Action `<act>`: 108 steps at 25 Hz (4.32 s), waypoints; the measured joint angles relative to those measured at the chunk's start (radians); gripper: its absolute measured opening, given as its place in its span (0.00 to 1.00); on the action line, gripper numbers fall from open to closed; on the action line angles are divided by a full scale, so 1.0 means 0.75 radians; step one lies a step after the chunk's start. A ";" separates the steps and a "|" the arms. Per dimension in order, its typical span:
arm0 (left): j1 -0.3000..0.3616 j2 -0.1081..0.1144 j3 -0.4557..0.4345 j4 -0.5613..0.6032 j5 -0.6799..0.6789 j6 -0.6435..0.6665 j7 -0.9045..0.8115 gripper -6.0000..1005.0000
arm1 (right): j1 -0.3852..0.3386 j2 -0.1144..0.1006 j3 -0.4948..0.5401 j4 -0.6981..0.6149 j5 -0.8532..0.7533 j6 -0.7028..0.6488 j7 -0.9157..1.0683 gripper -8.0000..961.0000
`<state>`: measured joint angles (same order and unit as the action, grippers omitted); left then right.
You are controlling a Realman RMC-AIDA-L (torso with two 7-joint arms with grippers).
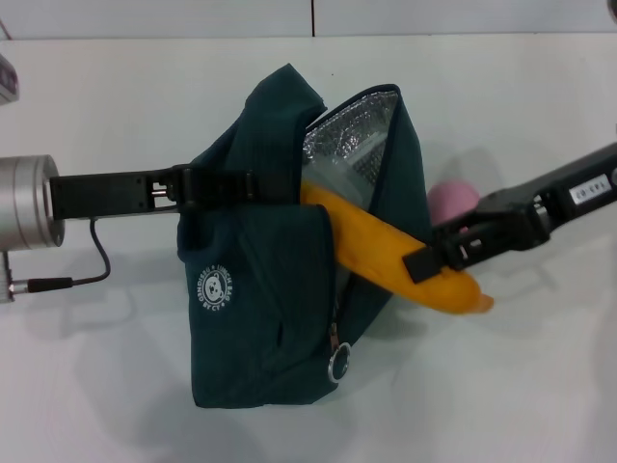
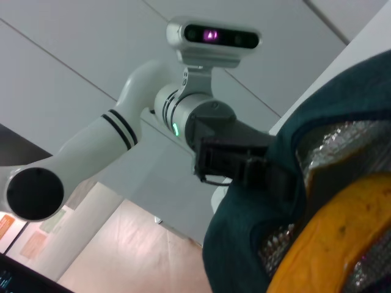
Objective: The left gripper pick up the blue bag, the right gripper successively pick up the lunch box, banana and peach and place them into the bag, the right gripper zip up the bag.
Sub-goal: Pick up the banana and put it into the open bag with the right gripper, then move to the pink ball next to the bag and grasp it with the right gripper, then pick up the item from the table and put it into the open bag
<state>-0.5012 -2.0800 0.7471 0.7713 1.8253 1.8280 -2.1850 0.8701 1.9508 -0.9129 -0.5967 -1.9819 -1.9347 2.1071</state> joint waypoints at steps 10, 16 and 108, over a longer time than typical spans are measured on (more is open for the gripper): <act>-0.001 -0.001 0.000 -0.002 0.000 0.001 0.003 0.06 | 0.041 -0.001 0.000 0.037 -0.003 0.109 0.014 0.52; 0.004 -0.002 0.000 -0.002 0.000 0.001 0.005 0.06 | 0.061 0.016 -0.013 0.038 -0.005 0.159 0.025 0.53; 0.060 0.027 -0.102 -0.016 -0.002 -0.079 0.020 0.06 | -0.269 0.094 -0.290 -0.157 -0.092 1.021 -0.640 0.50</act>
<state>-0.4565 -2.0602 0.6705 0.7594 1.8237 1.7686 -2.1699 0.6685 2.0210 -1.1302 -0.7147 -2.0506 -1.1689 1.6270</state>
